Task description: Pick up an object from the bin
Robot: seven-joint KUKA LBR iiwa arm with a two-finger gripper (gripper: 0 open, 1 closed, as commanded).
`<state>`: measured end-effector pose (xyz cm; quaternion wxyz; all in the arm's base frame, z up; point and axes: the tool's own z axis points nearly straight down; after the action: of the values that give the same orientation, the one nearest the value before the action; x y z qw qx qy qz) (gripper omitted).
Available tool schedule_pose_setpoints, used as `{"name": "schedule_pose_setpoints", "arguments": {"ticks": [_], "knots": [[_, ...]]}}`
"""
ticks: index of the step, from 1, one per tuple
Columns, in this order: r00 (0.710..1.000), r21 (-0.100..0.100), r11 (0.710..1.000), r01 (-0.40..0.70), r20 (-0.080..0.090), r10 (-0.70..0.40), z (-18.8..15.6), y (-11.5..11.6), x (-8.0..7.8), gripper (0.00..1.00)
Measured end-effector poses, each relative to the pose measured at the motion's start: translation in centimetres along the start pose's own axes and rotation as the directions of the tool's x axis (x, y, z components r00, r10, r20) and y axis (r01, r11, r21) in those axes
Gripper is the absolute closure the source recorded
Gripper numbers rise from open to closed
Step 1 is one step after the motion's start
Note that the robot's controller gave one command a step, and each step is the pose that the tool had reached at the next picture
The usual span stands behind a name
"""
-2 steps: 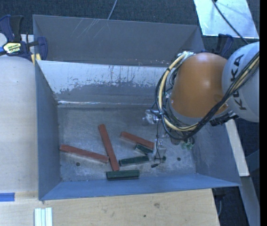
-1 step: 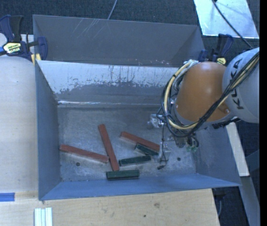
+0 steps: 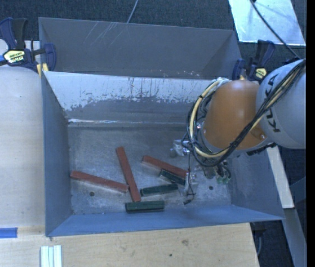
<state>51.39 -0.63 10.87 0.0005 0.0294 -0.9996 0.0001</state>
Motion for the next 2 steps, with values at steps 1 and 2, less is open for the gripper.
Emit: {"name": "schedule_pose_setpoints", "arguments": {"ticks": [1,2], "knots": [[0.999,0.000,0.999,0.037,0.005,-0.037,-0.6,-0.1,-0.5,0.00],[0.998,0.000,0.998,-0.065,0.000,0.065,3.9,0.1,-2.3,0.00]]}}
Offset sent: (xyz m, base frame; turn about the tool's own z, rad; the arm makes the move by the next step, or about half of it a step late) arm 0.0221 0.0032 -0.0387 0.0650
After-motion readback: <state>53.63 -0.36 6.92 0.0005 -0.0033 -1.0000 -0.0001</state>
